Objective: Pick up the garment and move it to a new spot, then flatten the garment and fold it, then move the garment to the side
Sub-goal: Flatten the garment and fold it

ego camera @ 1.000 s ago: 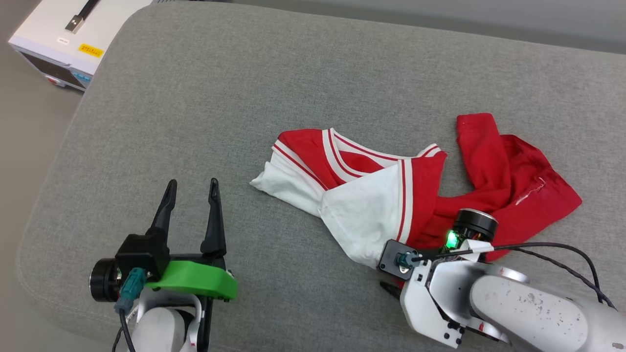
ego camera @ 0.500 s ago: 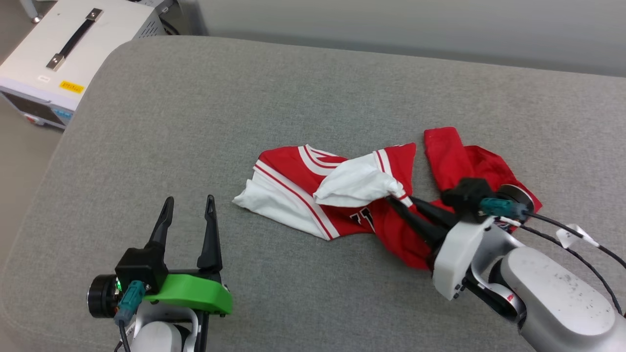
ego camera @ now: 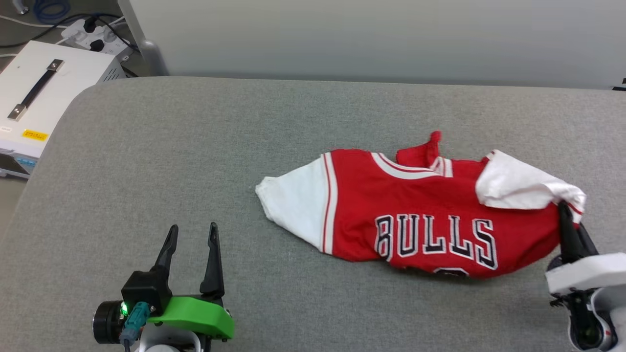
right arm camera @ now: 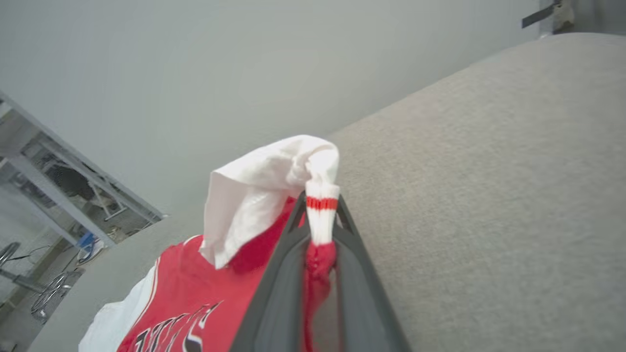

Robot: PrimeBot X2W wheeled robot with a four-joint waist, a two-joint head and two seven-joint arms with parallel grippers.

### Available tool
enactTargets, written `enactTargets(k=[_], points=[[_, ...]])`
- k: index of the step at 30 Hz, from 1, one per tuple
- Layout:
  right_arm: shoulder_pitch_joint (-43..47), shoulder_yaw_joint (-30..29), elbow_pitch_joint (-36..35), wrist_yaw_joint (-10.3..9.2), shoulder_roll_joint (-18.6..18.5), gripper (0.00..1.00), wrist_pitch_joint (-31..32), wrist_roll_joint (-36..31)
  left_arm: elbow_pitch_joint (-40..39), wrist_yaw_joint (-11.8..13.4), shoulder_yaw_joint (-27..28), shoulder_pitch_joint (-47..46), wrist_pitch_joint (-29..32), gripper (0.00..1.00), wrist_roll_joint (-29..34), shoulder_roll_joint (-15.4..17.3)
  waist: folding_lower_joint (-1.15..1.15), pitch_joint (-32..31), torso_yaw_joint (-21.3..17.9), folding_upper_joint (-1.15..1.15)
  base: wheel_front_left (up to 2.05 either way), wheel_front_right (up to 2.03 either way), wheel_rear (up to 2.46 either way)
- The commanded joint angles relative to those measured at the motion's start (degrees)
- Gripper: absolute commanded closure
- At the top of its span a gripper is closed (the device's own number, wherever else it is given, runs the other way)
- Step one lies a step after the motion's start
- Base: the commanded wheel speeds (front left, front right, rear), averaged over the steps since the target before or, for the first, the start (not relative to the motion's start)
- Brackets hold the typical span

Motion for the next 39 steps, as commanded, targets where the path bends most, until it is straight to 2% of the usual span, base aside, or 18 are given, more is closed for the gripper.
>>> enactTargets(k=[1,4,10,16,17,18,19,22,26,31,39], points=[[1.0,-3.3,1.7,-0.02,0.35,1.0,-1.02,-0.06,0.13,0.35,-0.23,0.76,-0.33,0.0,-0.25,-0.24,0.0,-0.42,-0.52,0.0,0.0,0.0,0.0],[2.08,-10.39,5.86,-0.02,1.32,1.0,-1.9,-0.52,0.29,0.47,-0.63,0.79,-0.33,0.0,-0.63,-0.24,0.0,-0.38,-0.59,0.0,0.0,0.0,0.0],[1.91,-24.68,15.79,-0.02,3.37,1.0,-2.57,2.78,0.63,0.59,-1.17,0.9,-0.33,0.0,-1.0,-0.24,0.0,-0.24,-0.6,0.0,0.0,0.0,0.0],[0.71,-28.62,24.04,-0.02,2.19,1.0,-2.25,-1.48,0.91,0.64,-1.22,1.14,-0.33,0.0,-1.14,-0.24,0.0,-0.32,-0.81,0.0,0.0,0.0,0.0],[0.41,-28.6,24.61,-0.02,2.02,0.85,-2.37,-2.26,0.97,0.66,-1.22,1.19,-0.33,0.0,-1.15,-0.24,0.0,-0.44,-0.9,0.0,0.0,0.0,0.0],[0.25,-28.33,24.7,-0.02,1.89,0.34,-2.52,-3.08,1.03,0.68,-1.17,1.25,-0.33,0.0,-1.16,-0.24,0.0,-0.6,-1.05,0.0,0.0,0.0,0.0],[0.24,-28.09,24.37,-0.02,1.66,0.0,-2.84,-4.32,1.09,0.67,-1.15,1.34,-0.33,0.0,-1.16,-0.24,0.0,-0.74,-1.18,0.0,0.0,0.0,0.0],[0.73,-28.11,21.41,-0.02,1.12,0.0,-3.63,-8.6,1.2,0.59,-1.2,1.51,-0.33,0.0,-1.06,-0.25,0.0,-1.24,-1.47,0.0,0.0,0.0,0.0],[2.54,-31.0,11.03,-0.02,1.68,0.0,-3.89,-17.13,1.06,0.51,-1.01,1.72,-0.33,0.0,-0.91,-0.25,0.0,-1.9,-1.9,0.0,0.0,0.0,0.0],[4.61,-33.23,-5.16,-0.02,6.87,0.0,-3.91,-27.09,0.62,0.28,-0.93,1.68,-0.33,0.0,-0.7,-0.25,0.0,-2.71,-2.3,0.0,0.0,0.0,0.0],[8.31,-23.72,-24.3,-0.02,9.74,0.0,-3.92,-36.41,0.11,-1.65,-0.26,-0.34,-0.33,0.0,1.04,-0.23,0.0,-3.54,-2.45,0.0,0.0,0.0,0.0]])
